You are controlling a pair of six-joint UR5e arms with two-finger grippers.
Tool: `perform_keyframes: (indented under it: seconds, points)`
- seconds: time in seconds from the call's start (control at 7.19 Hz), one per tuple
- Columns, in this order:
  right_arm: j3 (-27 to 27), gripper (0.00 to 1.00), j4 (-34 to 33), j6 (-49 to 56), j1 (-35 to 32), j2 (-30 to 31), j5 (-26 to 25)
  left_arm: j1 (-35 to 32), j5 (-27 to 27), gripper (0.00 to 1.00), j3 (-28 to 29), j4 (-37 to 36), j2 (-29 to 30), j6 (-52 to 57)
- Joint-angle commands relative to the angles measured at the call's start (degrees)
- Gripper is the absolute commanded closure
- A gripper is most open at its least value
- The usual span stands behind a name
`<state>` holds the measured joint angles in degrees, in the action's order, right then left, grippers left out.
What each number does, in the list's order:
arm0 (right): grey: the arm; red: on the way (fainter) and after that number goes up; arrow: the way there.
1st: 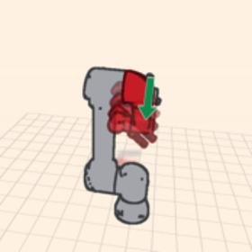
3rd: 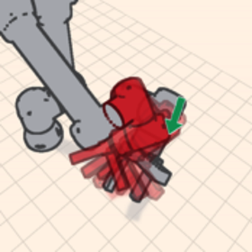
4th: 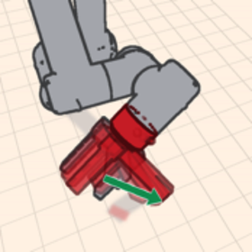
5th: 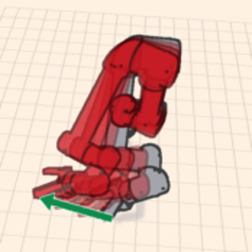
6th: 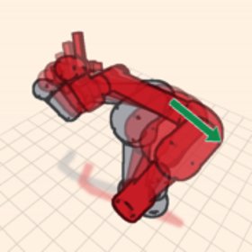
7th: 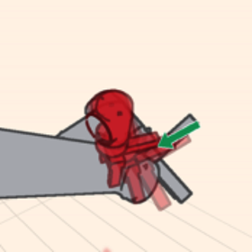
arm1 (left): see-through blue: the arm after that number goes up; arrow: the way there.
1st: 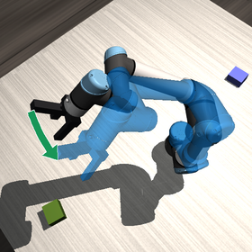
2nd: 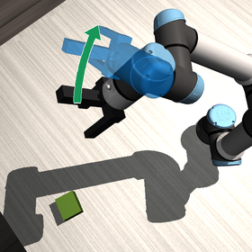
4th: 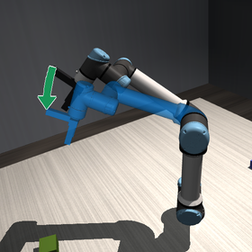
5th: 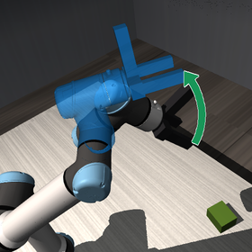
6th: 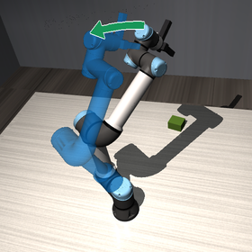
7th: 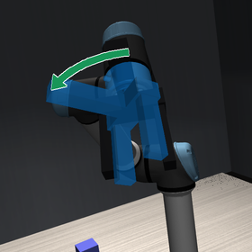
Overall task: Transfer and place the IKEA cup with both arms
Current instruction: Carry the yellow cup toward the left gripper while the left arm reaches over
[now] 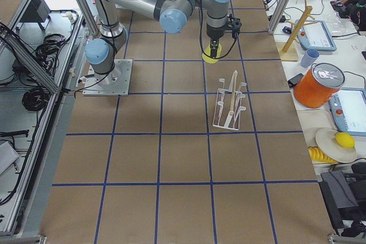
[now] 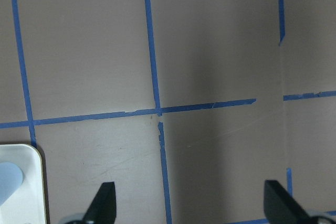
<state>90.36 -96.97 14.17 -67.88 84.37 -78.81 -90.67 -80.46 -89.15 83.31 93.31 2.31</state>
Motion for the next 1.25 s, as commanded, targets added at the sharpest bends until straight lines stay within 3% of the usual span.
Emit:
perform_keyframes:
  seconds: [0.0, 0.28, 0.42, 0.84, 0.97, 1.11]
  points:
    - [0.1, 0.63, 9.2, -0.9, -2.2, 0.4, 18.5, 4.1, 21.1, 0.0, -0.3, 0.4, -1.1, 0.0]
    - [0.6, 0.66, 13.7, -10.0, -7.1, 0.4, 34.0, 4.3, 38.4, 0.0, -2.4, 0.1, -2.1, 0.1]
    - [0.8, 0.66, 13.7, -19.2, -10.7, 0.4, 42.2, 4.4, 51.1, 0.0, -6.4, -1.5, -3.0, 0.5]
    - [1.6, 0.71, 14.0, -35.4, -14.6, 0.4, 60.4, 4.3, 66.2, 0.0, -23.4, -30.6, -5.1, -2.7]
    - [2.7, 0.71, 14.0, -36.5, -15.3, 0.4, 62.9, 4.6, 69.5, 0.0, -27.1, -39.2, -5.3, -5.2]
    - [3.1, 0.71, 14.0, -38.4, -15.4, 0.3, 64.2, 4.2, 69.8, 0.0, -27.6, -43.0, -5.3, -5.9]
